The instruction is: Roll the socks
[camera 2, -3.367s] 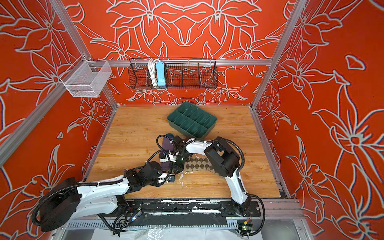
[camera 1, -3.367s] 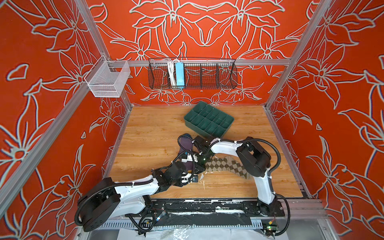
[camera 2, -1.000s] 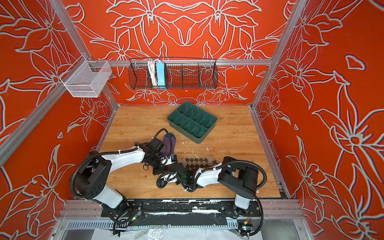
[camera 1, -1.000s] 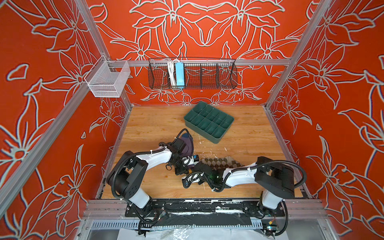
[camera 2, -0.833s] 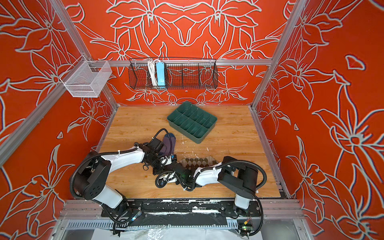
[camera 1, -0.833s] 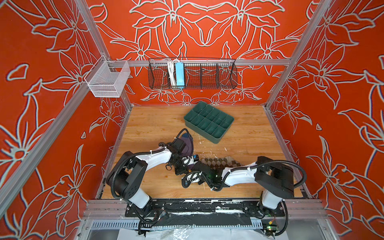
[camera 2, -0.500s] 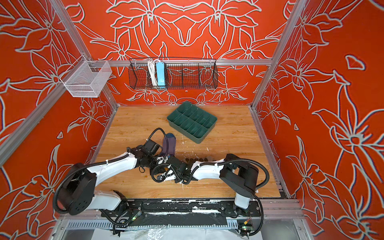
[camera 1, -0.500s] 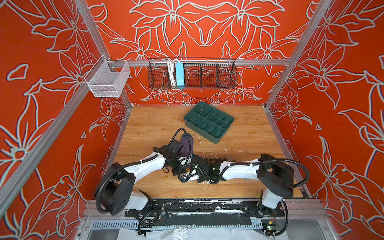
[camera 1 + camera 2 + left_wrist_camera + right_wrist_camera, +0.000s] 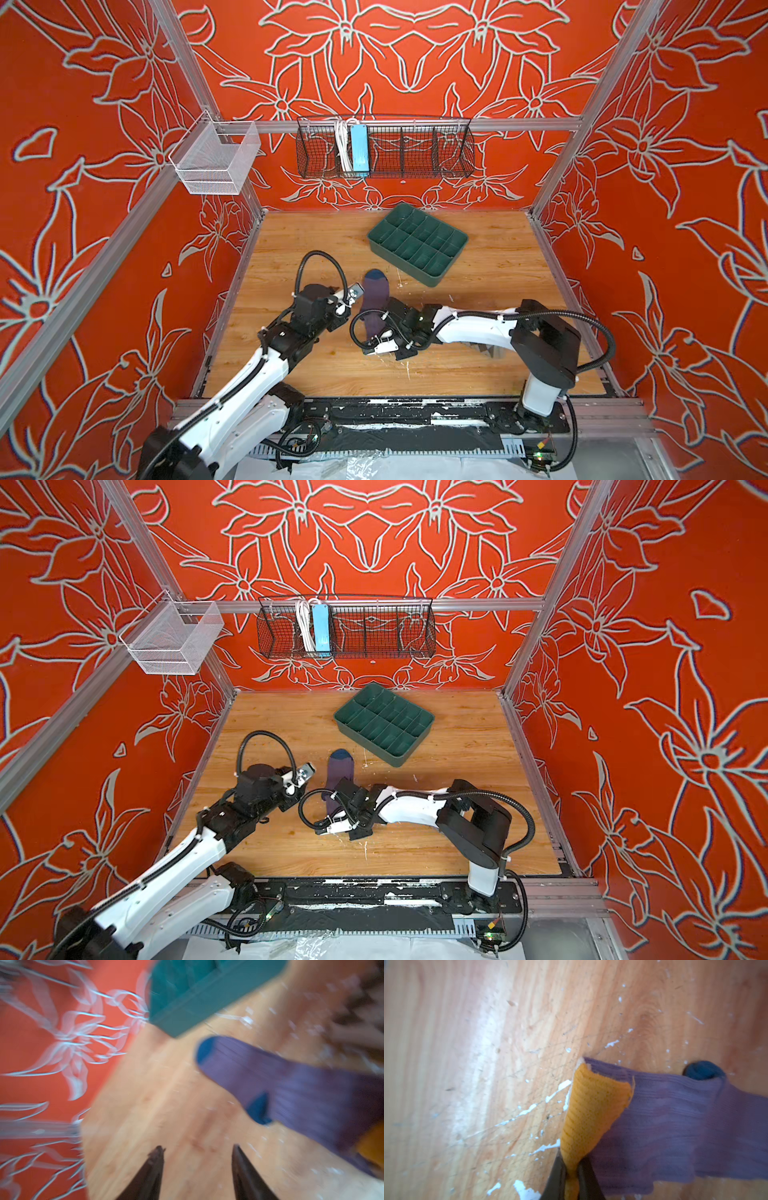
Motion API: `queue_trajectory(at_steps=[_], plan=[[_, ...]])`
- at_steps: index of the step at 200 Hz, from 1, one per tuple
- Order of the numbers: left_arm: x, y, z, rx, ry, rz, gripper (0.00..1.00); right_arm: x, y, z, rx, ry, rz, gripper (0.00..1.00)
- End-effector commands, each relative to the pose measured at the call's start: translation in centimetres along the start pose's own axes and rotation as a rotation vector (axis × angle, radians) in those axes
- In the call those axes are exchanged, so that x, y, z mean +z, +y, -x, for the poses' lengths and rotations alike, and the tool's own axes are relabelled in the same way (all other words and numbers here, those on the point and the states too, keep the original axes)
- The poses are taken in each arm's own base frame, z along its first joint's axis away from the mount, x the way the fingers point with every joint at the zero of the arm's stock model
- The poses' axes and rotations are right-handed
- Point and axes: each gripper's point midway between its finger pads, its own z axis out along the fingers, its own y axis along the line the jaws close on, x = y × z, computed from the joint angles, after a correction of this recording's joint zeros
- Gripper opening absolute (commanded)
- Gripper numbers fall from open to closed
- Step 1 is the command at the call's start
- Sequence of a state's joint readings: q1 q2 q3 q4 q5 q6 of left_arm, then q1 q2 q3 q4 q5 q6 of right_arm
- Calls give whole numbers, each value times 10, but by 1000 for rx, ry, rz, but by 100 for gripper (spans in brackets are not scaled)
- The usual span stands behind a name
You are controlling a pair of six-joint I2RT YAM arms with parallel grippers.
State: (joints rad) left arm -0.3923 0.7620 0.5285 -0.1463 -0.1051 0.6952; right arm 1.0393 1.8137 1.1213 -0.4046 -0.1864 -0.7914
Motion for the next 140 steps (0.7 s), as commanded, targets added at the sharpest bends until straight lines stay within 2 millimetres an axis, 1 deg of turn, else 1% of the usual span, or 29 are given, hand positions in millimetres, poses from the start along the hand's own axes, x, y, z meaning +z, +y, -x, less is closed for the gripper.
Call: queue_trajectory(at_steps=[1, 8, 19, 31, 39, 55, 70, 85, 96, 120, 140], plan=[[-33, 33, 18, -10, -104, 152, 58, 3, 33, -10, 84, 31, 236, 0], [-45, 32, 23, 6, -135, 142, 59, 2, 34, -10, 110, 36, 283, 0], [-61, 23, 30, 53, -183, 92, 60, 2, 33, -9, 149, 42, 337, 0], [-77, 4, 35, 139, -227, -11, 60, 2, 31, -10, 192, 53, 396, 0], [-85, -13, 34, 198, -242, -100, 60, 4, 30, -10, 222, 59, 431, 0], [-94, -42, 26, 291, -233, -268, 60, 8, 25, -12, 276, 75, 487, 0], [-96, -60, 23, 313, -231, -379, 60, 12, 19, -15, 320, 99, 525, 1], [-94, -76, 16, 345, -223, -448, 61, 16, 14, -18, 350, 116, 551, 2], [-89, -86, 8, 390, -205, -466, 62, 19, 11, -19, 372, 118, 570, 2], [-77, -111, -16, 530, -137, -490, 65, 27, 3, -21, 395, 117, 579, 3], [-68, -135, -28, 611, -114, -505, 66, 33, -2, -24, 401, 116, 571, 4]])
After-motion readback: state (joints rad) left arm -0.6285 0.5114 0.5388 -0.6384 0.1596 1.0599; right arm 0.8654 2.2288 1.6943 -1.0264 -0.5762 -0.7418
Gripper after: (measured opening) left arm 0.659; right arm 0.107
